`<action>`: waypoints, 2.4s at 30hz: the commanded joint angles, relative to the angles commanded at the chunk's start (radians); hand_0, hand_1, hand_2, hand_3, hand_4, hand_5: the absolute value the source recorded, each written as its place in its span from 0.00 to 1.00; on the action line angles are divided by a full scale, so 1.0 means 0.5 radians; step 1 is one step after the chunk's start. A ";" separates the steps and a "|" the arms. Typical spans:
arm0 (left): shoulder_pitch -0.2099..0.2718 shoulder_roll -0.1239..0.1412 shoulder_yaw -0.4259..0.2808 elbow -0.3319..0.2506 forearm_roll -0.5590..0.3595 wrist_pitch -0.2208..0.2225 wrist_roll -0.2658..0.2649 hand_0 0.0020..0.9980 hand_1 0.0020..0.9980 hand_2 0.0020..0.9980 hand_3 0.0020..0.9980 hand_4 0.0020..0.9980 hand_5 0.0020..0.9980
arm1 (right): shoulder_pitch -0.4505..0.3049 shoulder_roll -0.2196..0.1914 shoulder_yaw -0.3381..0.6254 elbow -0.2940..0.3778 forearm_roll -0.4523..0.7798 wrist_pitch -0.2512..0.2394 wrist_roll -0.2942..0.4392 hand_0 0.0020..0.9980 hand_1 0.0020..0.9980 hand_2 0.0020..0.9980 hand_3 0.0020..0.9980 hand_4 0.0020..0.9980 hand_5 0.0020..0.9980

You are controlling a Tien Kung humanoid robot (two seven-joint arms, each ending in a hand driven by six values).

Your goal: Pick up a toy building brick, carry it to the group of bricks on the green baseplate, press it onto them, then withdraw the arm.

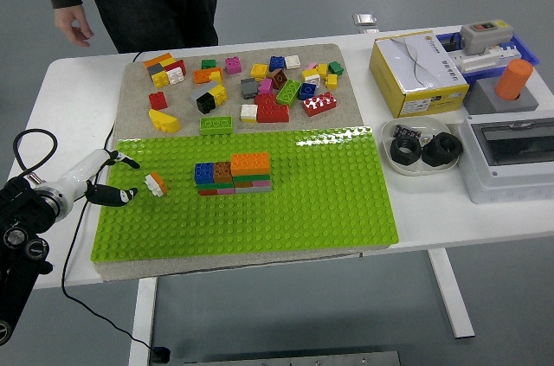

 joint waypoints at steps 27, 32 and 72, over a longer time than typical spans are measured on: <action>-0.158 -0.085 0.086 0.135 0.101 0.198 -0.158 1.00 0.95 0.93 0.62 0.65 0.00 | 0.015 0.007 0.007 0.000 0.002 0.005 -0.004 0.72 0.68 0.74 0.88 0.72 1.00; -0.145 -0.065 0.017 0.104 0.132 0.173 -0.123 1.00 0.95 0.93 0.62 0.65 0.00 | 0.011 0.010 0.012 0.000 -0.006 0.007 -0.008 0.72 0.68 0.74 0.88 0.73 1.00; -0.041 0.091 -0.189 -0.111 0.093 -0.050 0.019 1.00 0.95 0.93 0.63 0.65 0.00 | 0.009 0.008 0.013 0.000 -0.025 0.011 -0.010 0.73 0.68 0.74 0.88 0.73 1.00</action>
